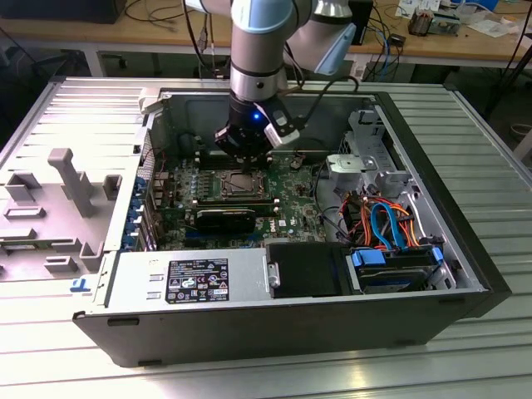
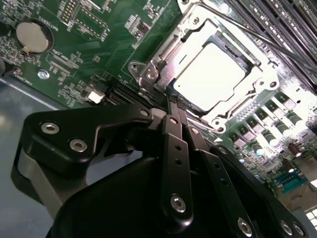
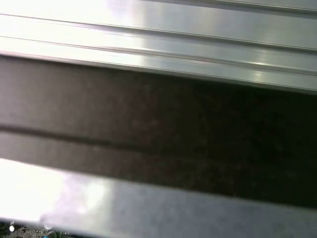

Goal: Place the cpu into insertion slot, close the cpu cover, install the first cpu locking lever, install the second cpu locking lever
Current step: 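Install the first cpu locking lever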

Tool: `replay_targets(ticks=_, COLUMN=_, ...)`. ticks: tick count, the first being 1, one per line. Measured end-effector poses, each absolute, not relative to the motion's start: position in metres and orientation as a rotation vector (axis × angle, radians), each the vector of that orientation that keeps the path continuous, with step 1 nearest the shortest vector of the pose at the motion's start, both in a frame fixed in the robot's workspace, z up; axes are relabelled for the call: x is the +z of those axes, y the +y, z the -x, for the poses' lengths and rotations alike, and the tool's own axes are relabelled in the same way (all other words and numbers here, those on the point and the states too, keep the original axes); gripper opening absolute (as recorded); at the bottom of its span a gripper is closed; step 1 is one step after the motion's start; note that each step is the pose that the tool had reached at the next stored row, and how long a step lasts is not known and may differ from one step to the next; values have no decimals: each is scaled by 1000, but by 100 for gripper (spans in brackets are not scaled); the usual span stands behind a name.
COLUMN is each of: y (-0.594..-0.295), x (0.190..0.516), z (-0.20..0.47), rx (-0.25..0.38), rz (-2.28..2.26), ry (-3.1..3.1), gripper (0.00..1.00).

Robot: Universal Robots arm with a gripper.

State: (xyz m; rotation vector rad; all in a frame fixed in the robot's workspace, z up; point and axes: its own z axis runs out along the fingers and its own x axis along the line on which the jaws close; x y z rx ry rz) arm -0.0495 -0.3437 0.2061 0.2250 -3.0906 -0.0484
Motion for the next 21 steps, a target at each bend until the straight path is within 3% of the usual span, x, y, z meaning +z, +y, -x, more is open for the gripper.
replay_targets(ticks=21, y=-344, x=206, z=70, rx=-48, rz=-225, ry=-3095, gripper=11)
